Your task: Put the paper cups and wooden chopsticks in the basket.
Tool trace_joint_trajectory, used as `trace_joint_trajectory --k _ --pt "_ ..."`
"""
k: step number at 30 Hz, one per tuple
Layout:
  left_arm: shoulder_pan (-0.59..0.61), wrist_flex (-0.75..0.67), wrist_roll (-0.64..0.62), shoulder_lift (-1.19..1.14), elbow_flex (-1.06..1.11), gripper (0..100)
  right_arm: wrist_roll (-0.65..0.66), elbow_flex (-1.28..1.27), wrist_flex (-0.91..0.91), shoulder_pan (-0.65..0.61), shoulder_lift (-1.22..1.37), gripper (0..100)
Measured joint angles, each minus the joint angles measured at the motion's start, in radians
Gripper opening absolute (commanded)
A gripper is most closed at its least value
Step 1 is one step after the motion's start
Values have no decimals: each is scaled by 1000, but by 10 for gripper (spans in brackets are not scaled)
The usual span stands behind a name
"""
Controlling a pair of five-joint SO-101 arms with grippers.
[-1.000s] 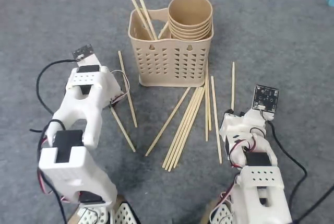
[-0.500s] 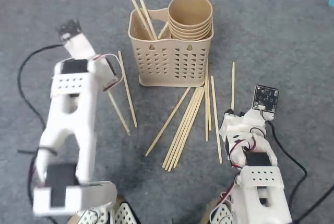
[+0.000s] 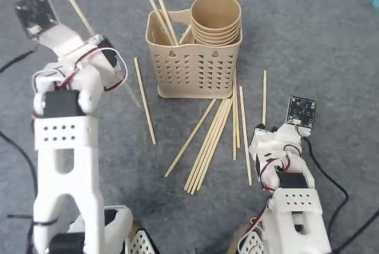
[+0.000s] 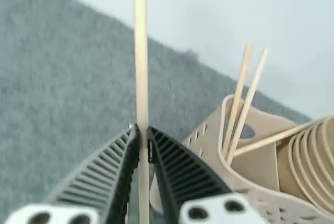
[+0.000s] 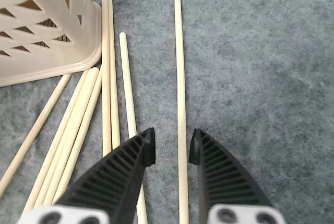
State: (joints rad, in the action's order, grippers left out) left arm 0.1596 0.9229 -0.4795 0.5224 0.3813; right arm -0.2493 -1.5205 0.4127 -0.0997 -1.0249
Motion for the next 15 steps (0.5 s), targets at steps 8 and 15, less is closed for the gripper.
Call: trace_joint_trajectory --k 8,15 --pt "-2 -236 110 282 359 12 0 0 0 0 0 117" --pt "-2 -526 115 499 548 12 0 0 0 0 0 117"
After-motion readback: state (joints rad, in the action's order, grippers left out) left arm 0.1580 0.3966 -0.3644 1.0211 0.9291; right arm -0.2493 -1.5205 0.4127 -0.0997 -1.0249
